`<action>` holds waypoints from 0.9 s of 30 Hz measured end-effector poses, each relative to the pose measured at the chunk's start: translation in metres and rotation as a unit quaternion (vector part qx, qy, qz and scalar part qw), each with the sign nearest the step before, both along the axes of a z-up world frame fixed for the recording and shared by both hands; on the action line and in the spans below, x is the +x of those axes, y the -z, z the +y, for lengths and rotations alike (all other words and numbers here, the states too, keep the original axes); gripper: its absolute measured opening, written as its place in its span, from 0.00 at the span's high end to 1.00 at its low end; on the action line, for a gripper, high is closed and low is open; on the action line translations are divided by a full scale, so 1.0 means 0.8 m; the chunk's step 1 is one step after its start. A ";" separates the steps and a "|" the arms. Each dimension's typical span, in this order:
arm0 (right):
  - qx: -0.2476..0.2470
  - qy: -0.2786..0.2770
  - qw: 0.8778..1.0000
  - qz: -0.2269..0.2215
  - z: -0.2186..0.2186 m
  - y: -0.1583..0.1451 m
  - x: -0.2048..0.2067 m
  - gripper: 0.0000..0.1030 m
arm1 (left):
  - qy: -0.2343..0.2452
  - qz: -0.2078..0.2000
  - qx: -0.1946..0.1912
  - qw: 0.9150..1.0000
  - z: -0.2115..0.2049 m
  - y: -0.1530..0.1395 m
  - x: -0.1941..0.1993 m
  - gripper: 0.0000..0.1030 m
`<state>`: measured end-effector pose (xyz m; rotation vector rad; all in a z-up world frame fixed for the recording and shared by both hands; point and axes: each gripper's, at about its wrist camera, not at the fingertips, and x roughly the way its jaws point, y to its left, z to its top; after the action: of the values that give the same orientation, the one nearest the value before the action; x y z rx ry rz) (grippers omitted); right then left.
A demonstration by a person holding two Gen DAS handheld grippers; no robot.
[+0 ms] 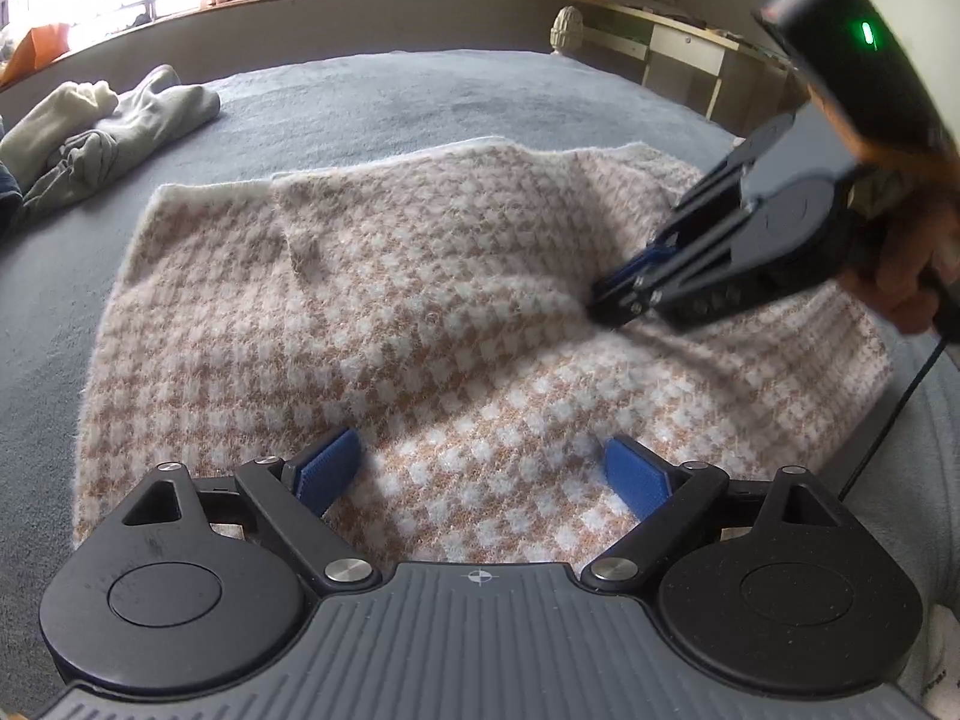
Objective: Fold clothes
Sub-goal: 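Sweep the open right gripper across the cardigan to flatten it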
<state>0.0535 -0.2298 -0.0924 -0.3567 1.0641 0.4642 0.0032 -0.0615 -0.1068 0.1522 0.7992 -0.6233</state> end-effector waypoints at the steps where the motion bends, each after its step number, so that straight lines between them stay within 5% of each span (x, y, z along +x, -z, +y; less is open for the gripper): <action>1: 0.004 0.006 1.000 0.004 -0.002 -0.006 0.002 0.88 | 0.001 -0.001 -0.002 1.000 0.001 0.000 0.000 0.11; 6: 0.067 0.044 0.996 -0.030 -0.005 -0.063 0.030 0.88 | -0.011 0.007 -0.013 1.000 0.003 -0.001 0.001 0.11; 11: 0.053 0.057 0.996 -0.038 -0.008 -0.005 0.065 0.88 | -0.007 0.000 -0.010 1.000 0.003 0.001 0.000 0.11; 15: 0.113 0.119 0.987 -0.005 -0.029 -0.031 0.083 0.88 | -0.008 0.000 -0.013 1.000 0.006 0.001 -0.005 0.11; 24: 0.106 0.149 0.983 -0.029 -0.028 0.004 0.113 0.89 | -0.021 0.012 -0.029 0.999 0.012 -0.002 -0.004 0.11; 27: 0.129 0.163 0.978 -0.035 -0.034 -0.031 0.106 0.88 | -0.025 0.015 -0.035 0.999 0.014 -0.002 -0.005 0.11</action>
<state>0.1381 -0.2572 -0.0676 0.0328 0.9583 0.2869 -0.0010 -0.0500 -0.1049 0.0587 0.8071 -0.6064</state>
